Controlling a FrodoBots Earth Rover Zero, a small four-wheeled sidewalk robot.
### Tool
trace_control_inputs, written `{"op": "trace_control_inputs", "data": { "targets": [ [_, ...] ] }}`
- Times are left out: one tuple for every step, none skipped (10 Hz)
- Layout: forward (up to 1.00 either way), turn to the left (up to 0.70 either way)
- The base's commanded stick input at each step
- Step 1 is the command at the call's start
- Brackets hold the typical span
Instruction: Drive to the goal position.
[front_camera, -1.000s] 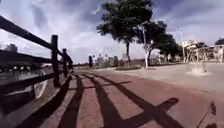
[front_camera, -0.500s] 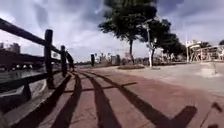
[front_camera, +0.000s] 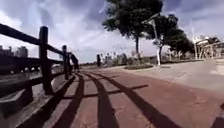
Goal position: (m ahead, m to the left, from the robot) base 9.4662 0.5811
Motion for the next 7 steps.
{"op": "trace_control_inputs", "data": {
  "targets": [
    [0.85, -0.04],
    [0.85, -0.04],
    [0.85, -0.04],
    [0.85, -0.04],
    [0.85, -0.04],
    [0.85, -0.04],
    [0.85, -0.04]
  ]
}}
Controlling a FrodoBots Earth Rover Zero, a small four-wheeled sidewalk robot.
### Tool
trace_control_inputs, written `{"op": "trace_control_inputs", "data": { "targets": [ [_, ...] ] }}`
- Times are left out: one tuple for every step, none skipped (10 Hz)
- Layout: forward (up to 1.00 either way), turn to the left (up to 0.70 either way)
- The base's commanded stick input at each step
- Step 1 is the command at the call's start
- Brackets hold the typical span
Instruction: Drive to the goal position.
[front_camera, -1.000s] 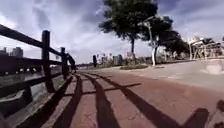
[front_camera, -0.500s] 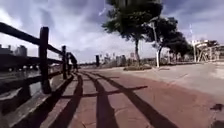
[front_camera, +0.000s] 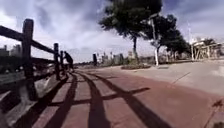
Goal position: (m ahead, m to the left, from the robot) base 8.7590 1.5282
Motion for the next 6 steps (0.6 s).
{"op": "trace_control_inputs", "data": {
  "targets": [
    [0.85, -0.04],
    [0.85, -0.04],
    [0.85, -0.04],
    [0.85, -0.04],
    [0.85, -0.04],
    [0.85, -0.04]
  ]
}}
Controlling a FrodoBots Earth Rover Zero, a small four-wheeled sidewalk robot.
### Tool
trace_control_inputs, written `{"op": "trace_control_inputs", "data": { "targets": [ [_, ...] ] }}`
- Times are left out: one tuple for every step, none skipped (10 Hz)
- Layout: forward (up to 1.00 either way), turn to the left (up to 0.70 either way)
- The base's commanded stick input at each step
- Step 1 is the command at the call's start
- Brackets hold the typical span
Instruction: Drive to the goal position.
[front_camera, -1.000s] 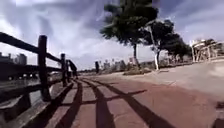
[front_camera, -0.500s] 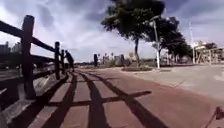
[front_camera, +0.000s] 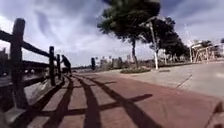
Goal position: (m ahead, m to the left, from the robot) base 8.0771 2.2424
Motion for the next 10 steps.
{"op": "trace_control_inputs", "data": {
  "targets": [
    [0.85, 0.0],
    [0.85, 0.05],
    [0.85, 0.11],
    [0.85, 0.17],
    [0.85, 0.23],
    [0.85, 0.28],
    [0.85, 0.3],
    [0.85, 0.3],
    [0.85, 0.3],
    [0.85, 0.3]
  ]
}}
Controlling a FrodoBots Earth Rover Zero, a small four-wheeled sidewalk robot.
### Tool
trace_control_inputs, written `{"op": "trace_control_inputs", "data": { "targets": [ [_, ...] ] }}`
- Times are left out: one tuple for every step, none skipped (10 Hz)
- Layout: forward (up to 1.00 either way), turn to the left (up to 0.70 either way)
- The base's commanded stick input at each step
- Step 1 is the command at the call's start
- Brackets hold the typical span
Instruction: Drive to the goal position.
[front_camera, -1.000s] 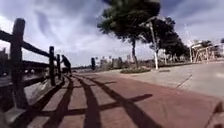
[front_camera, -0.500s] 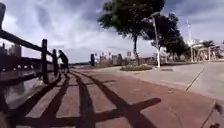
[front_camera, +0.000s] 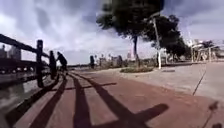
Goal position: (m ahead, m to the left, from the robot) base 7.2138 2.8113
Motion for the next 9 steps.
{"op": "trace_control_inputs", "data": {
  "targets": [
    [0.85, 0.3],
    [0.85, 0.3],
    [0.85, 0.3],
    [0.85, 0.3],
    [0.85, -0.04],
    [0.85, -0.04],
    [0.85, -0.04],
    [0.85, -0.04],
    [0.85, -0.04]
  ]
}}
